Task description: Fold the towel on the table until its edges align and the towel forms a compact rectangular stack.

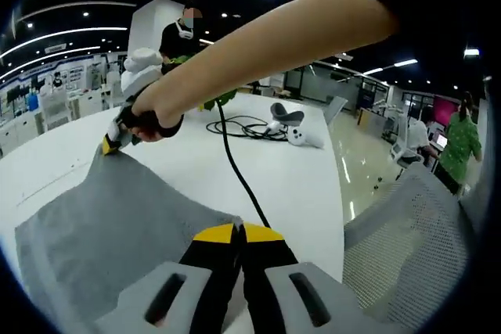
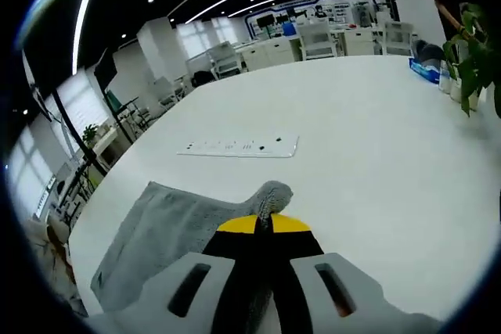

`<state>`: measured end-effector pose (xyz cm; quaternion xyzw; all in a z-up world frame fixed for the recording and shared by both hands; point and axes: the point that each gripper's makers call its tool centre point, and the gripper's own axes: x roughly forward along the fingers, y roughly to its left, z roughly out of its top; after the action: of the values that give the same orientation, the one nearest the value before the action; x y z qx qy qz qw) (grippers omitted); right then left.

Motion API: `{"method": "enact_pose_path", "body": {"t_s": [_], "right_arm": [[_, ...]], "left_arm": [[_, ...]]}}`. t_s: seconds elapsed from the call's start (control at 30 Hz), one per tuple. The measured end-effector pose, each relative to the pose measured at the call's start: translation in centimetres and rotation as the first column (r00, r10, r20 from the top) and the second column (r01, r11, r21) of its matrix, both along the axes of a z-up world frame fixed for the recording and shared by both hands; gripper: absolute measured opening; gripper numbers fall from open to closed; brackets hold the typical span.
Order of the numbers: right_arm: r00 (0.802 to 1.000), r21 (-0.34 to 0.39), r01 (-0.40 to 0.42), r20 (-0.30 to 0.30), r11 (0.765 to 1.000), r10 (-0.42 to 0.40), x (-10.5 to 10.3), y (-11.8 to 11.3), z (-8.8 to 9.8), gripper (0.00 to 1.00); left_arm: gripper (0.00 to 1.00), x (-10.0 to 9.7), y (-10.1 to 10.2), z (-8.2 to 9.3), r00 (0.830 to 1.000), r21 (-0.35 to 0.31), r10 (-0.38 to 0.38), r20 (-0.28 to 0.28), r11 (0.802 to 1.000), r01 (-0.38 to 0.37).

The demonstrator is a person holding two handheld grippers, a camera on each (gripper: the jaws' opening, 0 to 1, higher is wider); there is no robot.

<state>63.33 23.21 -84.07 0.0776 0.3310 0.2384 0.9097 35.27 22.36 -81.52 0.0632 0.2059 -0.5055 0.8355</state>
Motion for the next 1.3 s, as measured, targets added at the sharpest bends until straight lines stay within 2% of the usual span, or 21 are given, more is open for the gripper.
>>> {"method": "enact_pose_path", "body": {"t_s": [0.4,0.47,0.57,0.83,0.93,1.3], "right_arm": [[1.000,0.048,0.003,0.008,0.999,-0.004,-0.3,2.7,3.3,0.01],[1.000,0.048,-0.009,0.010,0.999,0.009,-0.4,3.3,3.6,0.01],[1.000,0.053,-0.019,0.016,0.998,0.019,-0.5,4.3,4.4,0.01],[0.999,0.086,-0.034,0.019,0.996,0.032,-0.9,6.9,5.8,0.01],[0.999,0.098,-0.048,0.019,0.994,0.046,-1.1,7.9,6.2,0.01],[0.997,0.124,-0.075,0.009,0.989,0.075,-1.6,11.6,7.0,0.01]], "left_arm": [[0.02,-0.9,3.4,2.9,0.992,-0.065,0.121,0.030,0.991,-0.119],[0.02,-1.0,4.1,3.3,0.988,-0.088,0.156,-0.011,0.984,-0.157],[0.02,-1.0,5.2,4.0,0.981,-0.120,0.191,-0.030,0.974,-0.193],[0.02,-1.6,8.0,4.8,0.966,-0.128,0.256,-0.031,0.958,-0.258],[0.02,-1.8,9.2,4.7,0.952,-0.154,0.299,-0.069,0.939,-0.306],[0.02,-2.5,13.9,4.2,0.905,-0.139,0.417,-0.090,0.894,-0.426]]}}
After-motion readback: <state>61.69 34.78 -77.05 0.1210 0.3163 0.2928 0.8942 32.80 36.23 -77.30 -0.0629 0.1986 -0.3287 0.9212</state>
